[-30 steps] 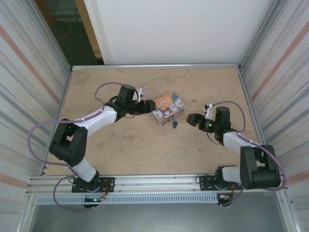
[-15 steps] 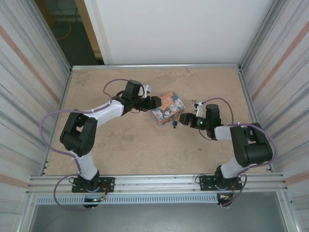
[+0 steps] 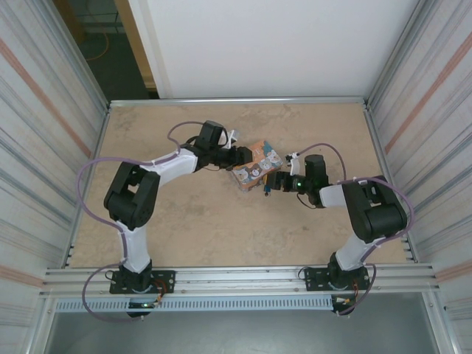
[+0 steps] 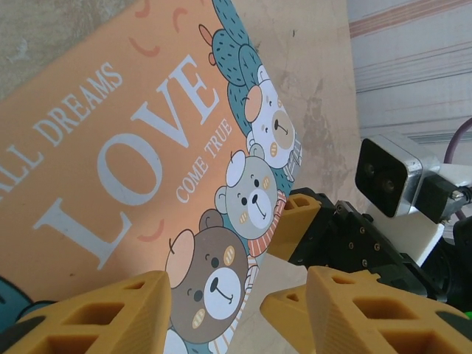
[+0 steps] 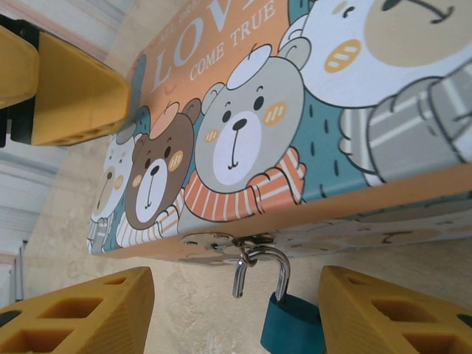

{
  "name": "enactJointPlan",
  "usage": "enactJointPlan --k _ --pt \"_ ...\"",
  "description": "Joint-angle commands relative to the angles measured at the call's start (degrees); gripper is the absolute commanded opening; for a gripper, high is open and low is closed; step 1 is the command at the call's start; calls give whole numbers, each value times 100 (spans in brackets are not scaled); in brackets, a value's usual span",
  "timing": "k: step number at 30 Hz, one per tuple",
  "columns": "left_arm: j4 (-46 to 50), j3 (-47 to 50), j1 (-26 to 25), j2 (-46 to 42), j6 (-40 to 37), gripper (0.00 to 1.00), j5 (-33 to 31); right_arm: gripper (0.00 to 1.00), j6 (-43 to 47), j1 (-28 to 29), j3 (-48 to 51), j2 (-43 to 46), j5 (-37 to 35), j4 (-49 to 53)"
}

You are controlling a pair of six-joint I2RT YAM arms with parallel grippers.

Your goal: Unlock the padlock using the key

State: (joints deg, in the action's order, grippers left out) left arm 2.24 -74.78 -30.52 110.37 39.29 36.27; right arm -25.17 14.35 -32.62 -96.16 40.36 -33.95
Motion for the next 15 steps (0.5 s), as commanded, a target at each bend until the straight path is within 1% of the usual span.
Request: enactJointPlan --k 1,15 --pt "223 -186 -41 115 61 52 133 59 365 59 -187 -122 -61 205" --pt "382 -72 -41 242 79 51 74 59 478 147 -386 -402 88 346"
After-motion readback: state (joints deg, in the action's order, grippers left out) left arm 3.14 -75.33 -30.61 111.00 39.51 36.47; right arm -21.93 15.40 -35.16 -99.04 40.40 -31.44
